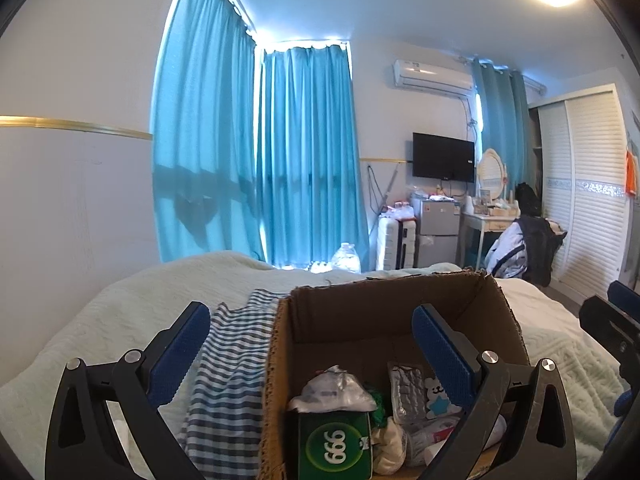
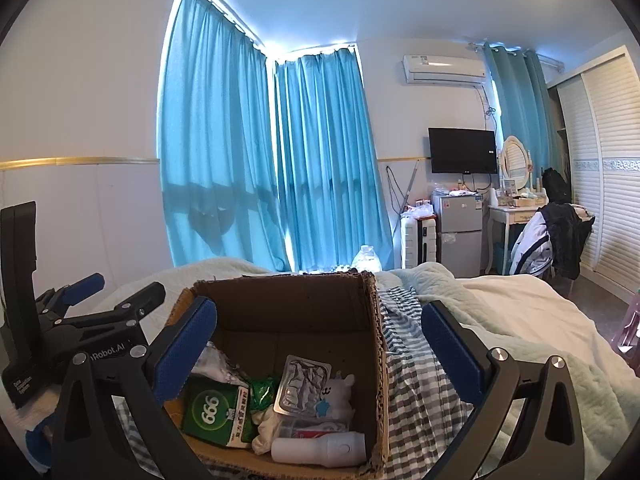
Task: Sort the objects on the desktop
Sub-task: 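Move both tools back toward the items on the checked cloth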
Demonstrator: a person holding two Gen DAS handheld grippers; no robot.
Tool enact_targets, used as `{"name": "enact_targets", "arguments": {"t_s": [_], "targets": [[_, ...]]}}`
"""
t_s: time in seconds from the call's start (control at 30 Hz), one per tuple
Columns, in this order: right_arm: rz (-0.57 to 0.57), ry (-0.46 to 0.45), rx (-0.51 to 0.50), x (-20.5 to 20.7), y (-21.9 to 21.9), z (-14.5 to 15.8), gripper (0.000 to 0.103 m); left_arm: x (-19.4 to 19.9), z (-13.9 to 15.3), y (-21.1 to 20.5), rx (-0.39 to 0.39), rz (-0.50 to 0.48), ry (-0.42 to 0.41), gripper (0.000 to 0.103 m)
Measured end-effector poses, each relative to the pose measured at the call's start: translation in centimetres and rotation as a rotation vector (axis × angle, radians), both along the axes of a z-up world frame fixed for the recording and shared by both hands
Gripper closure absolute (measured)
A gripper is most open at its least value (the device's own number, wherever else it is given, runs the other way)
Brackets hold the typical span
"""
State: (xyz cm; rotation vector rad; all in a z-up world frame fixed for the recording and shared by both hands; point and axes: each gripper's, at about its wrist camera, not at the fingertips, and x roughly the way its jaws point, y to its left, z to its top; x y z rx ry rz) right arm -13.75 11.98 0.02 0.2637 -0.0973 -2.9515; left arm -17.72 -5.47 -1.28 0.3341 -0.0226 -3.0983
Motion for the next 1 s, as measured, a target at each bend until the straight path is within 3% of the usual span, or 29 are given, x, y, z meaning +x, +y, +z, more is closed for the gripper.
{"name": "enact_targets", "arguments": {"t_s": [0.43, 0.57, 0.67, 0.87, 1.0], "targets": [[0.003, 0.009, 0.022, 5.0, -0.2, 0.1, 0.000, 5.2, 0.4, -2.8, 0.065, 0.059, 0.030, 0.000], [0.016, 0.015, 0.029, 6.1, -0.6, 0.0, 0.000, 5.9, -1.2, -2.7, 0.029, 0.079, -0.058, 0.000], [0.031, 0.016, 0.040, 6.9, -0.8, -0.5, 0.000, 6.5, -3.2, -2.9, 0.044, 0.046, -0.153, 0.000], [0.102, -0.048, 0.023, 7.5, -1.2, -2.4, 0.000, 7.5, -7.6, -2.7, 0.090, 0.040, -0.344, 0.000], [0.148, -0.090, 0.041, 7.4, -2.1, -3.8, 0.001, 8.3, -10.1, -1.4, 0.058, 0.043, -0.409, 0.000]]}}
